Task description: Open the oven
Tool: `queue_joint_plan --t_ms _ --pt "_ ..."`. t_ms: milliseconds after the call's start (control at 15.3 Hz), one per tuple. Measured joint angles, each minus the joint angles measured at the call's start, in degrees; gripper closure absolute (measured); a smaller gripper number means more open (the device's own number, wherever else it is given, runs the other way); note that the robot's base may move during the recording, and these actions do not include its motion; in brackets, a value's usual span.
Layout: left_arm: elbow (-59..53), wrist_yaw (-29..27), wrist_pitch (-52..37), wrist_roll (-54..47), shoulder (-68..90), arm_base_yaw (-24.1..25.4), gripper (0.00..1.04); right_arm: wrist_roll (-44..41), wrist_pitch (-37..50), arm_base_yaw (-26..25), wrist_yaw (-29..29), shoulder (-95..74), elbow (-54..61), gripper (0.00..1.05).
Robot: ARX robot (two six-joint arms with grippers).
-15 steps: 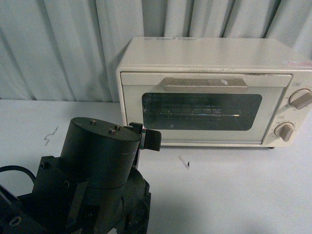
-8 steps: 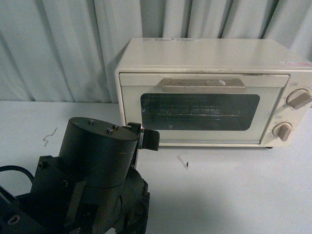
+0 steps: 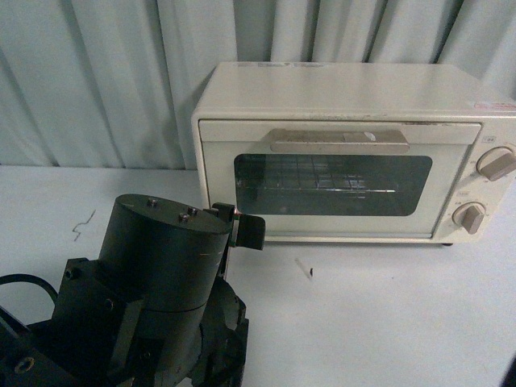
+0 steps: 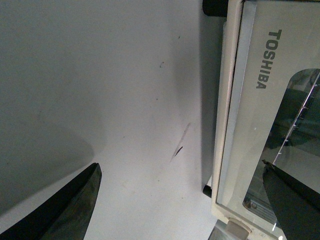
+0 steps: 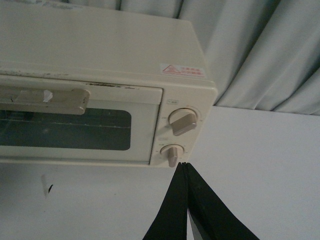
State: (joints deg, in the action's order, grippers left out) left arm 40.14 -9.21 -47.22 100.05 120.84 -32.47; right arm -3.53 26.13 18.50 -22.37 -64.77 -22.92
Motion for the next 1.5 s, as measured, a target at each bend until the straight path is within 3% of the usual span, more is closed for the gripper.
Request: queue_joint_plan --t_ms 523,981,1504 --pt "0.0 0.0 0.0 0.0 0.0 0.0 0.07 -1.0 7.0 5.6 -0.7 -29.6 -18.2 1.03" --pt "0.0 0.0 0.0 0.0 0.0 0.0 0.07 -0.7 7.1 8.0 0.2 -35.9 -25.4 1.03" --pt "0.0 0.0 0.0 0.0 0.0 0.0 0.07 1.0 7.7 8.5 0.1 -38.3 -26.3 1.03"
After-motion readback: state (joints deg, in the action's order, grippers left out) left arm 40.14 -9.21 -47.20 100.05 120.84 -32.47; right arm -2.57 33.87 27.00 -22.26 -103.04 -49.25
